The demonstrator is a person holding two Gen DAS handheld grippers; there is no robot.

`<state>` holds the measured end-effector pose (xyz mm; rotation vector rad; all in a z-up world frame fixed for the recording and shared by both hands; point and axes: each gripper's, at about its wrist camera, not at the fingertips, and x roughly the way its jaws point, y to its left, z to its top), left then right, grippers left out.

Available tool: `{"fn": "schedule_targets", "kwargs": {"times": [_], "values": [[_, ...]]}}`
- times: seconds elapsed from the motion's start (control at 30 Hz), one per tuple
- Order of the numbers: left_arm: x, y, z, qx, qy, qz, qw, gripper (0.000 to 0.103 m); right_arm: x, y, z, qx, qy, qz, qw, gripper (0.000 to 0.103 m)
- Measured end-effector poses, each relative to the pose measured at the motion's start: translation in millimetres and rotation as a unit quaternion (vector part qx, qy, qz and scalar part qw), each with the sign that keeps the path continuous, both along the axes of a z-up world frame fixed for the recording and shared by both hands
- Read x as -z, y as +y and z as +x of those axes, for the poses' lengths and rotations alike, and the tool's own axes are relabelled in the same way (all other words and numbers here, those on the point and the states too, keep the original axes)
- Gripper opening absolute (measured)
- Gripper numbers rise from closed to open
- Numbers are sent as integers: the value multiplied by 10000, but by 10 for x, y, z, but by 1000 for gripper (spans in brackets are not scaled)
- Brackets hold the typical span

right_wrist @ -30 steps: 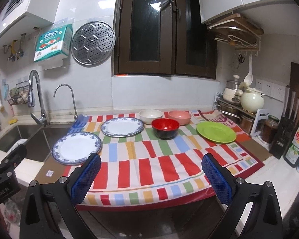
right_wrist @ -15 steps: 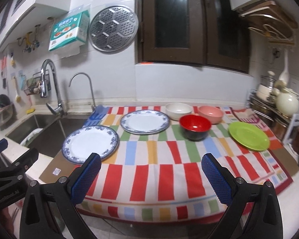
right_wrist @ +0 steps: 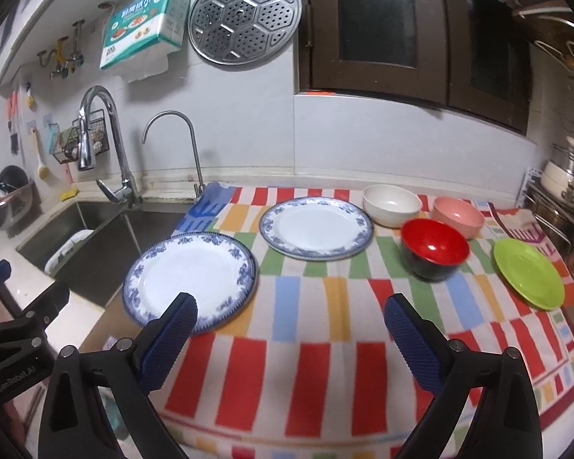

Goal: Organize plates and bowls
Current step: 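Lower both grippers onto the large blue-and-white plate rim and close them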

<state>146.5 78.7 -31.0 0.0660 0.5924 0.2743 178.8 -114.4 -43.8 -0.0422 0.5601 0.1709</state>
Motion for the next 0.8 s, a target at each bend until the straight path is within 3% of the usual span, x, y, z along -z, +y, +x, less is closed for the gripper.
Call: {"fn": "schedule_targets", "kwargs": {"times": [0.33,0.8], "values": [[214,497,758,265,603,78,9978,95,191,525,702,150,539,-89,9984,92],[925,786,1551,657,1659,-205,9837,82,825,786,1411,485,1601,-307,9854,74]]}}
